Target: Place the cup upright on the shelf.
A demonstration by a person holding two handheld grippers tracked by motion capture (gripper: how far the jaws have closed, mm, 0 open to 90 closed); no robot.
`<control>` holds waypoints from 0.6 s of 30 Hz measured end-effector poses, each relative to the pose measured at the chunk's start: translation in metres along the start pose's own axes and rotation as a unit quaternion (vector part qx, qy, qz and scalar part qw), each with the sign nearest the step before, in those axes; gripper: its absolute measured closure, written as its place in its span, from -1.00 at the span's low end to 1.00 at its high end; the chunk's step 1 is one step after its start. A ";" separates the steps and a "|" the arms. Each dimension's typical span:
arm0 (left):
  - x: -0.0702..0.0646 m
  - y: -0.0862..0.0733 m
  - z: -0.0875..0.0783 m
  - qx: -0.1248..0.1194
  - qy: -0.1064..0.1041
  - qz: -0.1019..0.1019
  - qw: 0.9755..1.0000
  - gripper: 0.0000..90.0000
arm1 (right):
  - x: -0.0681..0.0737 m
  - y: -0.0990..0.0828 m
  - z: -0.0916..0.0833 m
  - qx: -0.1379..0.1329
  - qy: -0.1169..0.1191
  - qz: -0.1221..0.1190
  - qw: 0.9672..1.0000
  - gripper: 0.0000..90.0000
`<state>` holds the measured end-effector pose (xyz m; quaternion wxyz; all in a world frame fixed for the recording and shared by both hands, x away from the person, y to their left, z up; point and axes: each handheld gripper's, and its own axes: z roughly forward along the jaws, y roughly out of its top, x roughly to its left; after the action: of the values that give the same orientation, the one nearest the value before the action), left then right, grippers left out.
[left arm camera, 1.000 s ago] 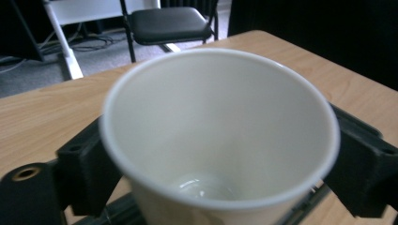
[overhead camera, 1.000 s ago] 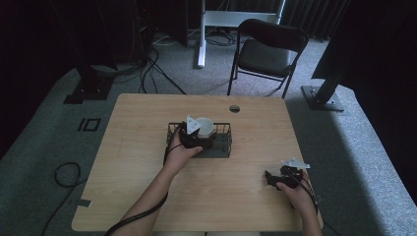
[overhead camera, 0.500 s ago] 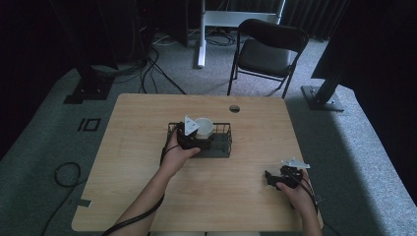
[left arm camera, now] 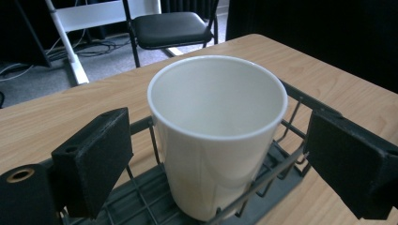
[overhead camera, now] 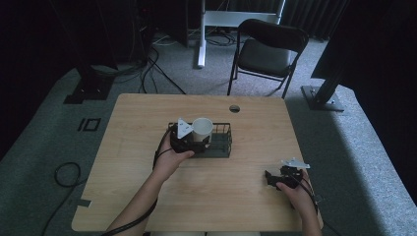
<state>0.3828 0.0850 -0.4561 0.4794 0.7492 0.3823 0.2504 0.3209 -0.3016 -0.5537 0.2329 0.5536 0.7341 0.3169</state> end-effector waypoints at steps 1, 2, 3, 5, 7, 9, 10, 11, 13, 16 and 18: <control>0.001 -0.001 -0.004 -0.002 0.000 -0.001 1.000 -0.80 | 0.000 0.000 0.000 0.000 0.000 0.000 1.000 -0.76; 0.001 -0.002 -0.006 -0.001 -0.002 -0.002 1.000 -0.80 | 0.000 0.000 0.000 0.000 0.000 0.000 1.000 -0.76; 0.001 -0.003 -0.007 0.000 -0.002 0.000 1.000 -0.80 | 0.000 0.000 0.000 0.000 0.000 0.000 1.000 -0.76; 0.002 -0.005 -0.011 0.000 -0.003 0.001 1.000 -0.80 | 0.000 0.000 0.000 0.000 0.000 0.000 1.000 -0.76; 0.003 -0.006 -0.013 0.000 -0.002 0.001 1.000 -0.80 | 0.000 0.000 0.000 0.000 0.000 -0.001 1.000 -0.76; 0.003 -0.007 -0.015 0.000 -0.002 0.000 1.000 -0.80 | 0.000 0.000 0.000 0.000 0.000 0.000 1.000 -0.76; 0.004 -0.009 -0.018 0.001 -0.001 0.004 1.000 -0.80 | 0.000 0.000 0.000 0.000 0.000 0.000 1.000 -0.76; 0.004 -0.010 -0.019 0.002 -0.001 0.005 1.000 -0.80 | 0.000 0.000 0.000 0.000 0.000 0.001 1.000 -0.76; 0.005 -0.011 -0.022 0.002 0.000 0.003 1.000 -0.80 | 0.000 0.000 0.000 0.000 0.000 0.001 1.000 -0.76; 0.006 -0.014 -0.026 0.001 0.003 0.005 1.000 -0.80 | 0.000 0.000 0.000 0.000 0.000 0.001 1.000 -0.76; 0.007 -0.017 -0.031 -0.001 0.004 0.002 1.000 -0.80 | 0.000 0.000 0.000 0.000 0.000 0.001 1.000 -0.76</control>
<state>0.3586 0.1109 -0.4584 0.4777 0.7486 0.3825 0.2550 0.3209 -0.3015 -0.5536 0.2325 0.5542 0.7338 0.3169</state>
